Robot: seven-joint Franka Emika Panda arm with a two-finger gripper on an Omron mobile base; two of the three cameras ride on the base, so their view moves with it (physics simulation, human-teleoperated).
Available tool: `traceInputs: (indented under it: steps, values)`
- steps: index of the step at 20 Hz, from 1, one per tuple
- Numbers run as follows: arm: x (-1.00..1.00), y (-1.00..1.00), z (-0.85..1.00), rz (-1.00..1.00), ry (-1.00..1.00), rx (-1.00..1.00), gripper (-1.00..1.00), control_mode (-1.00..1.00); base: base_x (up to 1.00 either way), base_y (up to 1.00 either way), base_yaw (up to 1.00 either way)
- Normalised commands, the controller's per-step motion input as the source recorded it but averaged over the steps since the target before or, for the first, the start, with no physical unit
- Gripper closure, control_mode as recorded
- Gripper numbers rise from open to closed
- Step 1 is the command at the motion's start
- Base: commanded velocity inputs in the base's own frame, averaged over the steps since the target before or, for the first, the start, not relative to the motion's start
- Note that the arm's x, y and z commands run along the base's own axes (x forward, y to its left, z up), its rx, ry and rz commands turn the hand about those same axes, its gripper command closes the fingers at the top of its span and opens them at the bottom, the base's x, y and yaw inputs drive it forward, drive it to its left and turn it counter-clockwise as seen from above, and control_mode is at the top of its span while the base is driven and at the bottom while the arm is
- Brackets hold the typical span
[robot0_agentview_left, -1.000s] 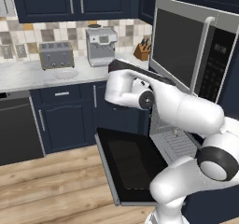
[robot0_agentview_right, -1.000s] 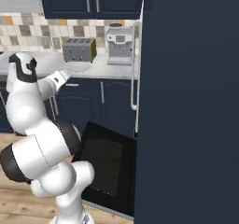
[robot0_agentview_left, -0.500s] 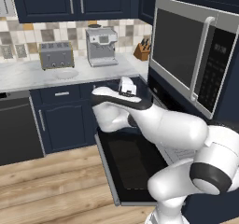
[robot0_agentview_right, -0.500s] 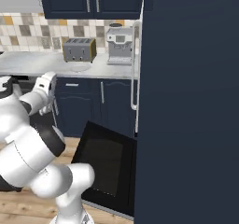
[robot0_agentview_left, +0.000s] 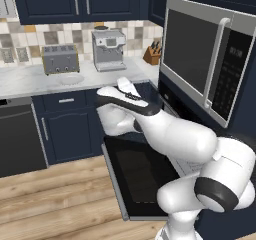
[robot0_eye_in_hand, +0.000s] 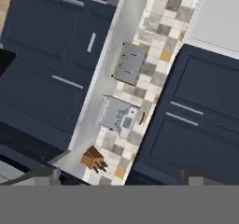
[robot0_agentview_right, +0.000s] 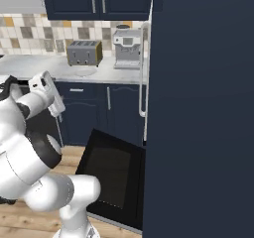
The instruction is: Place the fish on the rack of the oven, and slide the rack back inside. Close the oven door.
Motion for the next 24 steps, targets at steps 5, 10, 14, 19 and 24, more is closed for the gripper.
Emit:
traceInputs:
  steps: [5, 10, 14, 19, 24]
  values:
    - [-0.07, 0.31, 1.00, 0.00, 0.26, -0.70, -1.00, -1.00, 0.00, 0.00, 0.00]
    - [-0.03, 0.28, 0.88, 0.01, 0.24, -0.82, -1.00, -1.00, 0.00, 0.00, 0.00]
    - [0.00, 0.36, 0.66, 0.03, 0.23, -0.91, -1.00, -1.00, 0.00, 0.00, 0.00]
    - [0.00, 0.37, 0.68, 0.03, 0.23, -0.91, -1.00, -1.00, 0.00, 0.00, 0.00]
    - [0.00, 0.44, 0.80, 0.02, 0.27, -0.85, -1.00, -1.00, 0.00, 0.00, 0.00]
